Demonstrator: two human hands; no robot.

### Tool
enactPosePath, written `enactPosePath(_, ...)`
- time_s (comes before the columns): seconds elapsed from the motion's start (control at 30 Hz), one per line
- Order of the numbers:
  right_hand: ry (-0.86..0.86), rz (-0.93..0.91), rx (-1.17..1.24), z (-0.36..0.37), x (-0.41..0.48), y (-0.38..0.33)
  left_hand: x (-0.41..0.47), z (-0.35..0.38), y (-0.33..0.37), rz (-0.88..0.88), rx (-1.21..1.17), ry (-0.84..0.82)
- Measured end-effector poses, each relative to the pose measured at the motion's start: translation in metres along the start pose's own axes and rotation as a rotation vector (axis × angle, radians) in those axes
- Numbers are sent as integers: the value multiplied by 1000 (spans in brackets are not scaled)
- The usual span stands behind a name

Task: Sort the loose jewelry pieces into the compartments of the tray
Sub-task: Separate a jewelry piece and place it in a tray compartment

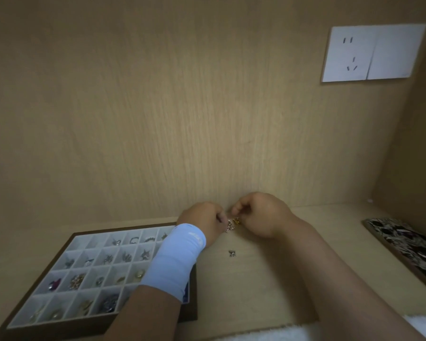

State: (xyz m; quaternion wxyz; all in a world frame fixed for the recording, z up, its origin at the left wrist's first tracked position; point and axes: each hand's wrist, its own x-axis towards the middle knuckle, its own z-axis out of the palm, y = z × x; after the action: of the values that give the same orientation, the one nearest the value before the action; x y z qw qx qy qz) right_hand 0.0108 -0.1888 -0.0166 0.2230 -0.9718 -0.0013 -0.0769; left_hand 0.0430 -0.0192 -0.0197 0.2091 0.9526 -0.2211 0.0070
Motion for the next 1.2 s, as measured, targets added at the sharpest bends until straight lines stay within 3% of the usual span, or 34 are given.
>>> enactPosePath(0.13,-17,-33,76,2,1,-3,0,0,-3,-9,-55,10)
enactPosePath(0.33,-31,-46,407,2,2,-2,1,-6,-6,-23,-385,48)
enactPosePath(0.6,96,-38,695,-7,2,-16,-2,-25,-2,-26,-749,104)
enactPosePath(0.73,-3,-102,819,-15,-5,-32,-12,-37,-7,-106,-866,150)
enactPosePath(0.93,52,-183,832,-18,-9,-63,-38,-60,-20,-99,-927,236)
enactPosePath(1.2,4,-240,776,8,-25,-114,-99,-78,-54,-158,-934,355)
